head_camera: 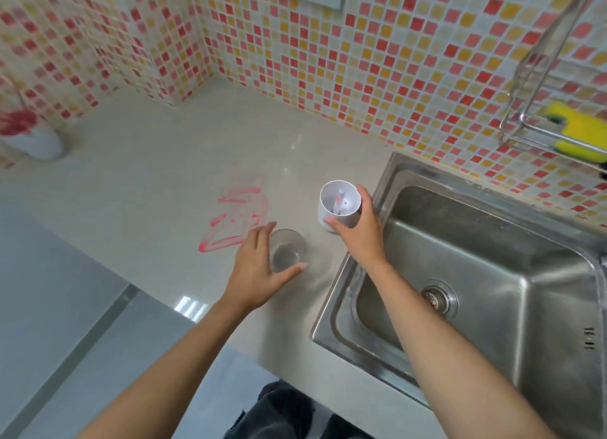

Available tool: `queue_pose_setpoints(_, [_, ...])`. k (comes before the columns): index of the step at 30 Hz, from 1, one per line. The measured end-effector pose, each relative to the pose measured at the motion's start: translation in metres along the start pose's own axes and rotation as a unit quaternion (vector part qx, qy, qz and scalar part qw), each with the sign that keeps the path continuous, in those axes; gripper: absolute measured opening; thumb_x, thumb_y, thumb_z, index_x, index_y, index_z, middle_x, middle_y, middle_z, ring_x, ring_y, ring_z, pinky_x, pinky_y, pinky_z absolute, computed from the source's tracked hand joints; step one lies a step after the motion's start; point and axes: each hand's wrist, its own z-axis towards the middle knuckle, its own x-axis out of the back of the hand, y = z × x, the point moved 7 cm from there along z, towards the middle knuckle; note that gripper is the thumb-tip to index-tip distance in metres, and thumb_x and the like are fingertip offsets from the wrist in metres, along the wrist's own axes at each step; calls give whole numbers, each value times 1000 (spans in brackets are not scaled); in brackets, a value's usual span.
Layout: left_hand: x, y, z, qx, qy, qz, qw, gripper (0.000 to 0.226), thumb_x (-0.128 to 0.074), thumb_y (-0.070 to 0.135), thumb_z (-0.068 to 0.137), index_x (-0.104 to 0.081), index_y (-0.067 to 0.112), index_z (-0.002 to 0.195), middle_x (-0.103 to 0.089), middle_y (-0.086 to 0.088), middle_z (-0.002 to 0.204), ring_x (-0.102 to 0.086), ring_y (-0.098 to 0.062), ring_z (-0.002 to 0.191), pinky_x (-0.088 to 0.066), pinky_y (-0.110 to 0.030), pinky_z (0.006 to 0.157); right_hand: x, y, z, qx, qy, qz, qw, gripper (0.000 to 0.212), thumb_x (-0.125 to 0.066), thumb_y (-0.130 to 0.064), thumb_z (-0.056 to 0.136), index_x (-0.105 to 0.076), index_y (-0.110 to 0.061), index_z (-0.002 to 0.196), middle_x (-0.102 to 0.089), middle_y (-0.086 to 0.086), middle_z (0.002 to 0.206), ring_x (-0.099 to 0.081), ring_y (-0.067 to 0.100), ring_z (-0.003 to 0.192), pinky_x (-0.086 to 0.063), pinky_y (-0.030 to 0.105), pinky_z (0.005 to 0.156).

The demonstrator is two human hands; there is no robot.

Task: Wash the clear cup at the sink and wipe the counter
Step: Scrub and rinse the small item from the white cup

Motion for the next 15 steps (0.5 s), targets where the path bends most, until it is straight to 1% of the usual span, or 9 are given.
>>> queue_pose_setpoints(1, [5, 5, 8, -9, 6, 1, 1000, 83, -62, 65, 80, -34, 19, 143, -42, -1, 138, -40, -17, 129, -35, -35, 109, -1, 0, 0, 1, 0, -2, 1000, 80, -82, -33, 67, -37, -33, 134, -50, -12, 132, -48, 13, 120, -41, 27, 95])
queue_pose_setpoints(3, [13, 22, 31, -49, 24, 13, 998, 65, -54, 55, 89, -42, 17, 140, -47, -3, 135, -43, -19, 126, -36, -34, 107, -2, 1, 1, 0, -2, -2, 1000, 79, -81, -36, 66, -38, -35, 133, -52, -12, 131, -50, 12, 118, -44, 31, 96])
queue_pose_setpoints(5, [16, 46, 63, -112, 29, 43, 992, 46, -55, 38, 94, -53, 14, 133, -55, -7, 127, -49, -28, 117, -40, -37, 101, -3, 1, 2, 1, -2, 1, 1000, 78, -82, -37, 67, -38, -37, 131, -53, -14, 127, -52, 11, 114, -47, 34, 95])
queue_pose_setpoints(7, [8, 71, 94, -173, -3, 74, 982, 32, -57, 22, 95, -61, 14, 127, -60, -10, 117, -53, -33, 106, -43, -39, 95, -3, 0, 3, -3, -3, 5, 1000, 76, -83, -34, 66, -39, -38, 128, -54, -15, 121, -54, 9, 109, -50, 35, 92])
queue_pose_setpoints(9, [-5, 92, 117, -227, -56, 109, 966, 30, -56, 14, 96, -64, 14, 124, -63, -11, 114, -54, -33, 100, -45, -41, 91, -4, -1, 5, -15, -9, 15, 1000, 78, -85, -32, 65, -40, -38, 128, -55, -16, 118, -54, 8, 106, -51, 34, 91])
queue_pose_setpoints(11, [-16, 103, 132, -261, -107, 141, 949, 30, -53, 13, 96, -64, 17, 124, -63, -9, 114, -53, -31, 100, -46, -41, 88, -5, 1, 5, -24, -10, 17, 1000, 79, -86, -33, 65, -40, -38, 128, -55, -15, 119, -54, 7, 107, -51, 34, 92])
queue_pose_setpoints(13, [-23, 107, 142, -270, -140, 165, 938, 31, -51, 13, 98, -65, 18, 124, -64, -9, 113, -53, -30, 100, -45, -36, 85, -5, 1, 5, -27, -2, 15, 1000, 79, -86, -34, 64, -39, -38, 128, -56, -14, 121, -54, 8, 109, -50, 34, 92])
queue_pose_setpoints(15, [-26, 109, 146, -280, -157, 176, 930, 30, -49, 14, 99, -66, 17, 123, -65, -10, 108, -53, -30, 100, -40, -31, 83, -5, 1, 4, -30, 8, 20, 999, 80, -87, -32, 63, -39, -37, 127, -56, -13, 121, -55, 8, 109, -49, 32, 92])
